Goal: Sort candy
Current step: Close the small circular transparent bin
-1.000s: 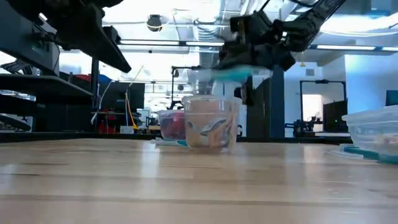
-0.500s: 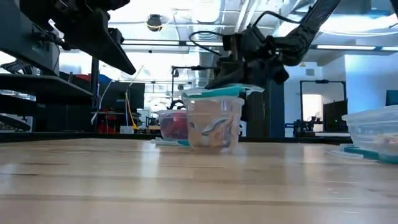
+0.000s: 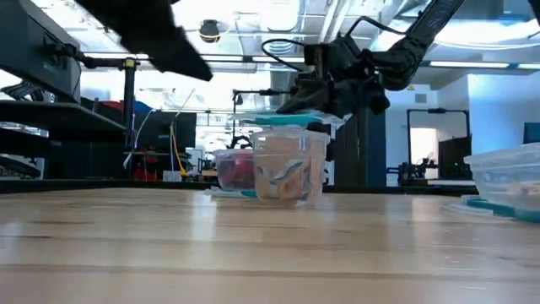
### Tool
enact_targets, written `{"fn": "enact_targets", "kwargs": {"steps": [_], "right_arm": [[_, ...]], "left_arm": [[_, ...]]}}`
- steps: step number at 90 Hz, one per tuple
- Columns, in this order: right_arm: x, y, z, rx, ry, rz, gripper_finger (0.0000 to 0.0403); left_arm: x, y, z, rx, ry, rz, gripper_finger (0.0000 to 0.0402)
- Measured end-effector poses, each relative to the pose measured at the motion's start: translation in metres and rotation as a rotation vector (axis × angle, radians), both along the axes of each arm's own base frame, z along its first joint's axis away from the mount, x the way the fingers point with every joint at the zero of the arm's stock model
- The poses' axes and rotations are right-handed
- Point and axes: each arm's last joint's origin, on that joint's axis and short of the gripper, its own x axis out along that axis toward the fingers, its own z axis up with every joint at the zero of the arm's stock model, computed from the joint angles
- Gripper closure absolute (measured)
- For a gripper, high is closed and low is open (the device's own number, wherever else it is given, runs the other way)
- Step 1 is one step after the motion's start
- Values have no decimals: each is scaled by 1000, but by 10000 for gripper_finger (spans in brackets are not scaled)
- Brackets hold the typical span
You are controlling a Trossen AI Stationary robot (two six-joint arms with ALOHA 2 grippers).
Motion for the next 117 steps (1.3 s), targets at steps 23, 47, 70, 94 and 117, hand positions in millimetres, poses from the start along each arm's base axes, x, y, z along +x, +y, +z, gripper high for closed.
{"fn": "enact_targets", "kwargs": {"steps": [23, 47, 70, 94, 117], "right_arm": [[-3, -6, -1, -10, 9, -15, 364], [-5, -5, -4, -12, 29, 14, 294], [-8, -9, -6, 4, 57, 11, 229], [-17, -17, 1, 15, 82, -13, 219], [-37, -31, 30, -47, 52, -69, 225]], "left_arm": [[35, 38, -5, -89, -43, -33, 295], [86, 43, -28, -46, 33, -73, 295], [98, 45, -44, -62, 82, -93, 295], [98, 44, -45, -78, 92, -125, 295], [98, 43, -45, -86, 90, -142, 295]]}}
